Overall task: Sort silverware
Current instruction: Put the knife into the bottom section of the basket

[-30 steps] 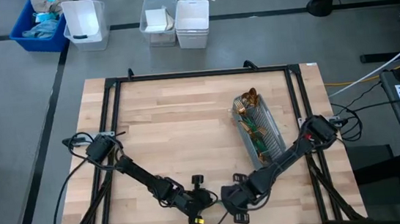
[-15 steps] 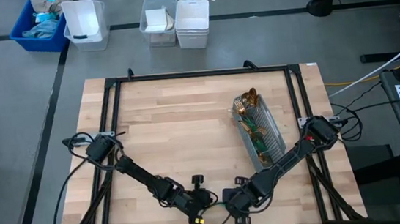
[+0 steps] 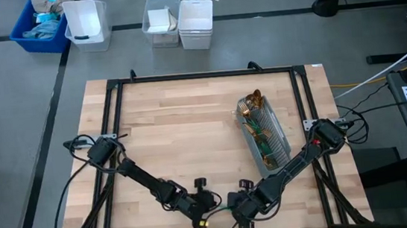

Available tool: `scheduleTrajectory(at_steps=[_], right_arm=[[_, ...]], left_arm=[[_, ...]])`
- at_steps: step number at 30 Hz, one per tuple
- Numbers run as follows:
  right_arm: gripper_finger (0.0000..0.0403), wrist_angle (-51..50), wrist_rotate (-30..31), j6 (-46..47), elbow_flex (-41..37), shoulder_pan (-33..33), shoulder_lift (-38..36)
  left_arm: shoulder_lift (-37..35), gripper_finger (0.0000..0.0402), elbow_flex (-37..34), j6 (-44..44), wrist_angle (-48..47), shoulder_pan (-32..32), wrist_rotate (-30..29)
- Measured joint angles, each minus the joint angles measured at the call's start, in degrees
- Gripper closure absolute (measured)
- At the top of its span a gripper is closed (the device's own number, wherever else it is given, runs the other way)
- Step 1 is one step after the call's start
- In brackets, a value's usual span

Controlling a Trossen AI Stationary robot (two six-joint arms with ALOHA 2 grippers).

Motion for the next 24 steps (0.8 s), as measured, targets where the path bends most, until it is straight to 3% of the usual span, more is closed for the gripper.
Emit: scheduleTrajectory(at_steps=[9, 24], right_arm=[[0.0252, -0.09, 1.82, -0.04, -0.02, 0.33, 0.02], [0.0252, -6.16, 4.60, 1.75, 0.00, 0.31, 0.04]], left_arm=[[0.02, 0.0391, 0.00, -8.73, 1.09, 1.38, 0.74], [0.04, 0.0391, 0.00, -10.12, 1.09, 2.32, -0.16]])
